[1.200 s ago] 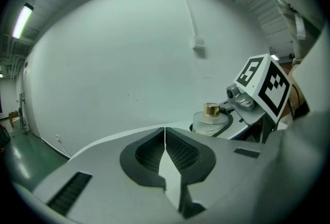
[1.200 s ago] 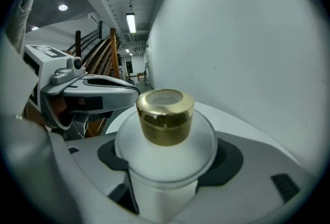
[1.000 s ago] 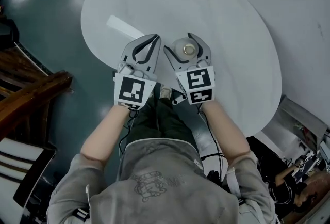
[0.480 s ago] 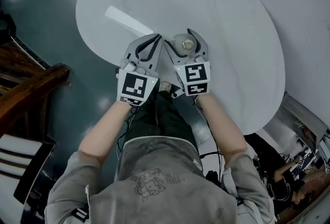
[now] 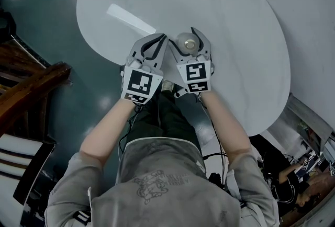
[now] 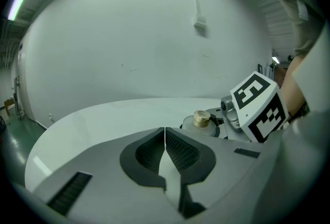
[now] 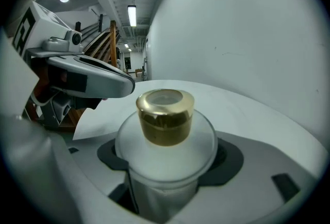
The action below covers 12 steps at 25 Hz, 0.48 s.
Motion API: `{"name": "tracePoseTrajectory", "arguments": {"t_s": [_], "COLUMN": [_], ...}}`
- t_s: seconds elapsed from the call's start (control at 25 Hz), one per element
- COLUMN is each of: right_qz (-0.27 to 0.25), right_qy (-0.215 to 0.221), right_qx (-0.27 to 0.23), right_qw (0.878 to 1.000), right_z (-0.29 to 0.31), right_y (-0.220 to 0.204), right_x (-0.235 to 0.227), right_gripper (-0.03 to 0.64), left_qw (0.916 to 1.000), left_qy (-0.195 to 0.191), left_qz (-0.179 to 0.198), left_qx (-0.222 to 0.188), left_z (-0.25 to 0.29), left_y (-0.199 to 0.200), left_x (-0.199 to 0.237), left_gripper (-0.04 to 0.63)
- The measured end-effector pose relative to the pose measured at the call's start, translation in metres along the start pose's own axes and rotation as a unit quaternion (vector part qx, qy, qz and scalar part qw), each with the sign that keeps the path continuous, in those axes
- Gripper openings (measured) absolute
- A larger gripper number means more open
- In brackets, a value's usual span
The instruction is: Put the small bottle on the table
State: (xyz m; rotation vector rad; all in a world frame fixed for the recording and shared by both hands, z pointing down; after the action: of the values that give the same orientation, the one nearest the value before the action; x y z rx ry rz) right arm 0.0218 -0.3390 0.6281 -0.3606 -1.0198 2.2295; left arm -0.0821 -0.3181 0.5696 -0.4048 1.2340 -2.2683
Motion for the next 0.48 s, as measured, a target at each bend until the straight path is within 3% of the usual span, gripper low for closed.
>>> {"name": "tracePoseTrajectory", "arguments": {"t_s": [0.28, 0.48], "right_qz": [-0.006, 0.029], "right_qy": [0.002, 0.018], "right_qx": [-0.002, 0.011], "right_qw": [1.000, 0.999], "right_z": [0.0042, -0.0001], "right_y": [-0.0033, -0.0034], "right_x": [0.0007, 0.0000], "right_gripper": [0.338, 0.339], "left_qw": [1.0000, 1.0000], "left_qy": [0.003, 0.000], "left_qz": [-0.002, 0.000], "left_qx": [0.000, 0.003], "left_z": [-0.0034, -0.0069], "left_y": [-0.0010, 0.0005], "left_x": [0.0029, -0.0030], "left_gripper": [0.018, 0.018]}}
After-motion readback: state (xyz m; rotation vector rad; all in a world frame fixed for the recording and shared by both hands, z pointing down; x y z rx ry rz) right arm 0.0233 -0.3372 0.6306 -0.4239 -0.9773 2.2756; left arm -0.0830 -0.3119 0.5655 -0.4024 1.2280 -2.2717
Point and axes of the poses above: the fingertips, and each gripper's own axes: z forward along the fingers, x to its left, y out of its top, the point moved 6 cm from there along -z, backward along the fingers, and after that the axes turned 7 degrees about x, right-handed, at the moved point
